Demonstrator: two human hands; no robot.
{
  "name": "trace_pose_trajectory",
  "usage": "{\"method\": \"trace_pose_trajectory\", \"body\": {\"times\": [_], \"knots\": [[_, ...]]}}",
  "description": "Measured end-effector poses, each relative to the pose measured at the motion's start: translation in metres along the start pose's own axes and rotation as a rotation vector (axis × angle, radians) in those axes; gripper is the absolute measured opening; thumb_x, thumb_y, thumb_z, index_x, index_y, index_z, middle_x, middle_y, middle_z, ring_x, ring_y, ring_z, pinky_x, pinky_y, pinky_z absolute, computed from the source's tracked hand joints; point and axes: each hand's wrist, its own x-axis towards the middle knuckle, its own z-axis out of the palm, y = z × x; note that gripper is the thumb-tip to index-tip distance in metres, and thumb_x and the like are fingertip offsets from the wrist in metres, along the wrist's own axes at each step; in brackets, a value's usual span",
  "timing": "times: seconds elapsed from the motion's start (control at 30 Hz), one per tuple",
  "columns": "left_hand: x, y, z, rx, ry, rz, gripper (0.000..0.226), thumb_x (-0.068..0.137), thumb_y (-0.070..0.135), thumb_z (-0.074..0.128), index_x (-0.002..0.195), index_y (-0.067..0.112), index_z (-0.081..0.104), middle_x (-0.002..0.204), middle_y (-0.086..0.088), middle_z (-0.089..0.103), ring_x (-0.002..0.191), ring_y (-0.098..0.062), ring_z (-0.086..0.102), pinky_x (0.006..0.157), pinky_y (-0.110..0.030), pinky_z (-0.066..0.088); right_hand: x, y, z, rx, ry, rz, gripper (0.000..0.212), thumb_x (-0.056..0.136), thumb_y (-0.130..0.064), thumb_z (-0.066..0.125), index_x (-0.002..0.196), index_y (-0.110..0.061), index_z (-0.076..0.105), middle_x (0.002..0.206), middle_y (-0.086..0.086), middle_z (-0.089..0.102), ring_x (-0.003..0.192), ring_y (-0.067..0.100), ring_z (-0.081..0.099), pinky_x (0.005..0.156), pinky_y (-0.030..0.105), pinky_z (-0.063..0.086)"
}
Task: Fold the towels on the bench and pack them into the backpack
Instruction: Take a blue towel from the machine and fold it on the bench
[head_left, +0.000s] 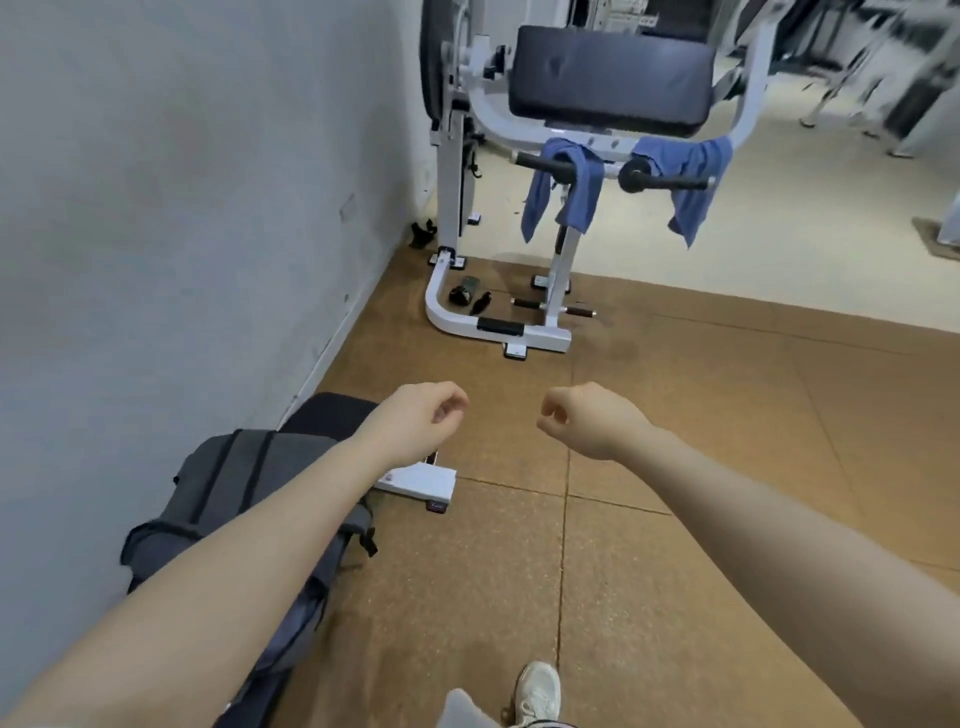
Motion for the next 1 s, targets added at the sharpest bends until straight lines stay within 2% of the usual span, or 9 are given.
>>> {"method": "trace_pose_trajectory", "body": {"times": [0.17, 0.37, 0.47, 0.57, 0.8, 1.0], "knots": [[0.11, 0.076, 0.04, -0.034, -0.004, 0.068, 0.027, 0.093, 0.023, 0.047, 0.119, 0.022, 0.056, 0.116, 0.004, 0.06, 0.1, -0.01, 0.056, 0.083, -0.024, 0.048, 0.019, 0.114, -0.042, 0.011, 0.032, 0.068, 0.027, 0.093, -0.038, 0.046, 0.107, -0.018, 0.059, 0.104, 0.003, 0.064, 0.089, 0.021, 0.059, 0.075, 0.035, 0.053], [0.224, 0.135, 0.063, -0.016, -0.065, 0.167, 0.028, 0.093, 0.023, 0.048, 0.12, 0.022, 0.056, 0.114, 0.004, 0.06, 0.098, -0.009, 0.056, 0.081, -0.022, 0.047, 0.059, 0.208, -0.078, 0.133, 0.137, 0.14, 0.025, 0.093, -0.033, 0.046, 0.106, -0.018, 0.06, 0.105, 0.004, 0.066, 0.092, 0.022, 0.061, 0.08, 0.039, 0.054], [0.284, 0.151, 0.071, -0.005, -0.074, 0.206, 0.026, 0.093, 0.022, 0.047, 0.117, 0.021, 0.057, 0.111, 0.006, 0.058, 0.087, -0.004, 0.053, 0.074, -0.017, 0.041, 0.088, 0.246, -0.091, 0.17, 0.153, 0.178, 0.025, 0.093, -0.031, 0.045, 0.107, -0.018, 0.06, 0.106, 0.003, 0.066, 0.094, 0.022, 0.061, 0.081, 0.039, 0.054], [0.355, 0.159, 0.079, -0.01, -0.09, 0.235, 0.026, 0.093, 0.021, 0.048, 0.117, 0.02, 0.057, 0.114, 0.005, 0.057, 0.087, -0.005, 0.052, 0.077, -0.019, 0.041, 0.132, 0.289, -0.105, 0.194, 0.169, 0.209, 0.025, 0.093, -0.032, 0.046, 0.107, -0.017, 0.06, 0.107, 0.004, 0.065, 0.096, 0.022, 0.06, 0.082, 0.04, 0.053], [0.548, 0.178, 0.055, 0.027, -0.11, 0.315, 0.028, 0.094, 0.022, 0.045, 0.119, 0.019, 0.056, 0.114, 0.005, 0.058, 0.091, -0.008, 0.053, 0.077, -0.02, 0.043, 0.273, 0.382, -0.18, 0.294, 0.207, 0.242, 0.024, 0.093, -0.028, 0.048, 0.105, -0.013, 0.062, 0.11, 0.005, 0.065, 0.099, 0.021, 0.058, 0.082, 0.031, 0.046], [0.697, 0.195, 0.023, 0.09, -0.106, 0.321, 0.028, 0.095, 0.023, 0.044, 0.12, 0.018, 0.056, 0.114, 0.002, 0.059, 0.091, -0.01, 0.051, 0.077, -0.023, 0.041, 0.377, 0.443, -0.256, 0.41, 0.326, 0.273, 0.022, 0.092, -0.025, 0.049, 0.099, -0.011, 0.063, 0.096, 0.001, 0.061, 0.087, 0.017, 0.052, 0.075, 0.027, 0.039]]}}
